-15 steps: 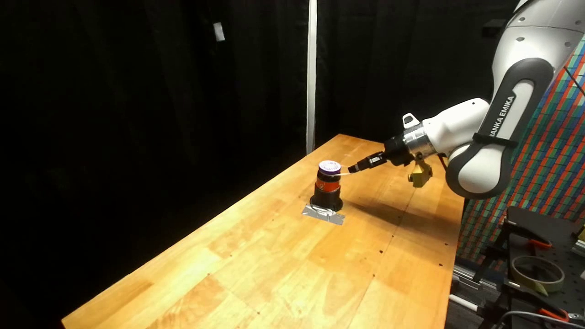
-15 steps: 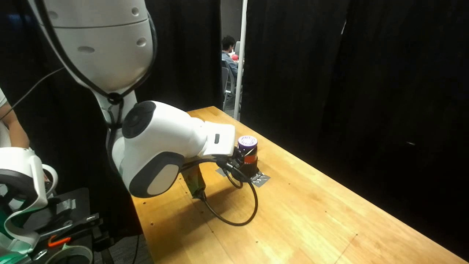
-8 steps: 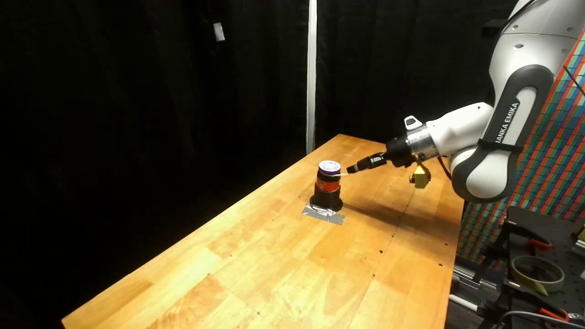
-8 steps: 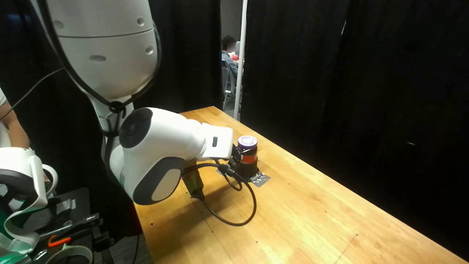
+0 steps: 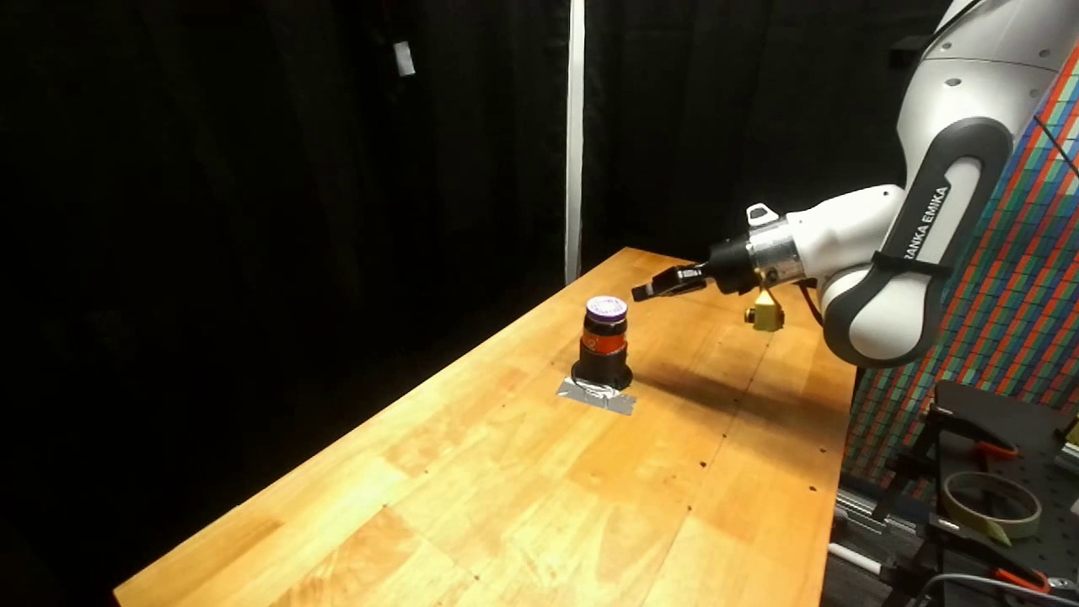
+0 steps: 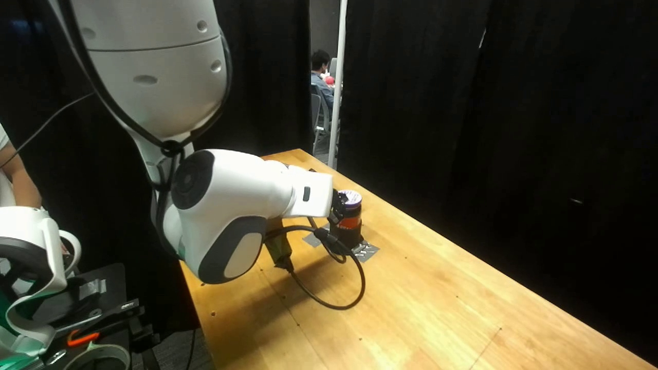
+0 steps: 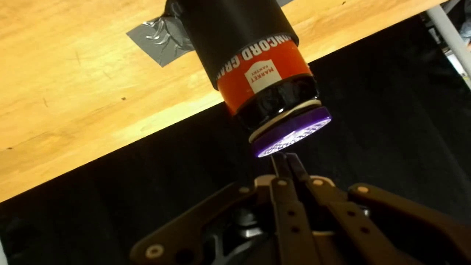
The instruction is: Put a rubber band around the brown cup
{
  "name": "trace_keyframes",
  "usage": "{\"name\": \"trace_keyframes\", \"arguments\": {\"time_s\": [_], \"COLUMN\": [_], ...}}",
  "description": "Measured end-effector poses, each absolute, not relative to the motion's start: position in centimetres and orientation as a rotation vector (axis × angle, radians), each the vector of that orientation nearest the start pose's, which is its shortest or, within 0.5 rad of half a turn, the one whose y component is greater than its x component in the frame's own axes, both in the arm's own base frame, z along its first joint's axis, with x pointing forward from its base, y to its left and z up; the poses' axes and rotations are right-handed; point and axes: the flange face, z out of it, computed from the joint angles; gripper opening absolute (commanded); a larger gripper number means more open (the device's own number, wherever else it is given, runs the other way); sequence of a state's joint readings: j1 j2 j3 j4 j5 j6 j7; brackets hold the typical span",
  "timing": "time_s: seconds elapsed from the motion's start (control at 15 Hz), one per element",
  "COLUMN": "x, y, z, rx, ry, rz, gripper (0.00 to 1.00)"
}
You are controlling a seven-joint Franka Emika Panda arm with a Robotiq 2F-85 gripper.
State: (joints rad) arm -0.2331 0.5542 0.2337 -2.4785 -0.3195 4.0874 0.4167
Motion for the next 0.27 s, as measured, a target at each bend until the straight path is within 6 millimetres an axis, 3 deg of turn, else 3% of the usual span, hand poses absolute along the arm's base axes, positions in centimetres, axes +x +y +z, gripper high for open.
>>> {"name": "trace_keyframes", "arguments": {"time_s": [0.13, 0.27], "x": [49.58, 49.67], "y": [4.06, 4.01], "z": [22.28, 22.35], "rx": [-2.346, -2.342], "ry": [0.227, 0.233], "rz": [-1.329, -1.329], "gripper": [0.30, 0.32]}}
